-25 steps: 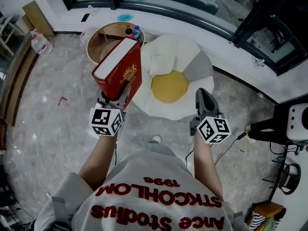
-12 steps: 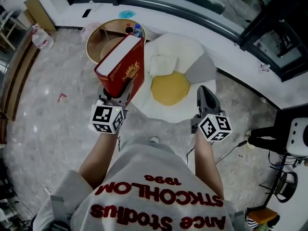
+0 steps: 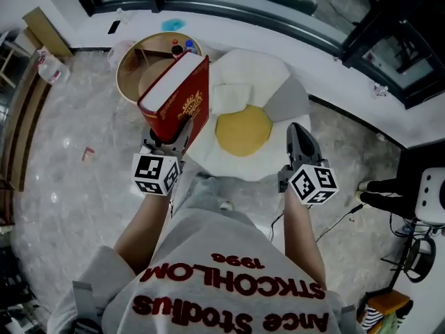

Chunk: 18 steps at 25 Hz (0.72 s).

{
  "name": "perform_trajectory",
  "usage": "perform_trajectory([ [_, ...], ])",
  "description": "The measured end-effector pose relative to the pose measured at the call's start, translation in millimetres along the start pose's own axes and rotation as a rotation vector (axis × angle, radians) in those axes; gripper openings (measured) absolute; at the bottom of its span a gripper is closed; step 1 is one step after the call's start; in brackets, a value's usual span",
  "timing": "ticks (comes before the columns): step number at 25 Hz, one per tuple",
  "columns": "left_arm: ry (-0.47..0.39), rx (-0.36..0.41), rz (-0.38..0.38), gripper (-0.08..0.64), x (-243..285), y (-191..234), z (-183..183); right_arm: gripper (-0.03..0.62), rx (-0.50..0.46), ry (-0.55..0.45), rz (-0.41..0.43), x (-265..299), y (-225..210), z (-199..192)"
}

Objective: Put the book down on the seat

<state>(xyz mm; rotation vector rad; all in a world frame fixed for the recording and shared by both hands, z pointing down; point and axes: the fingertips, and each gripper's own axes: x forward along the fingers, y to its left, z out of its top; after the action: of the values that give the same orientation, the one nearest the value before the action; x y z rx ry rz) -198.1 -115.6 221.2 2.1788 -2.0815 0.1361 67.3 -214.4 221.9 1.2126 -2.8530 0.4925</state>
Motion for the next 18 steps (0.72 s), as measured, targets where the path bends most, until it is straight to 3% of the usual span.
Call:
perform_trajectory([
  [8, 0.001, 0.01, -0.115, 0.25, 77.8, 19.2, 3.8, 0.026, -0.008, -0.016, -0.086, 45.0, -21.9, 14.6],
  [18, 0.041, -0.001, -0.182, 0.25, 157.6, 35.4, -1.4, 0.027, 0.022, -0.017, -0.121, 102.1, -47.1, 17.0],
])
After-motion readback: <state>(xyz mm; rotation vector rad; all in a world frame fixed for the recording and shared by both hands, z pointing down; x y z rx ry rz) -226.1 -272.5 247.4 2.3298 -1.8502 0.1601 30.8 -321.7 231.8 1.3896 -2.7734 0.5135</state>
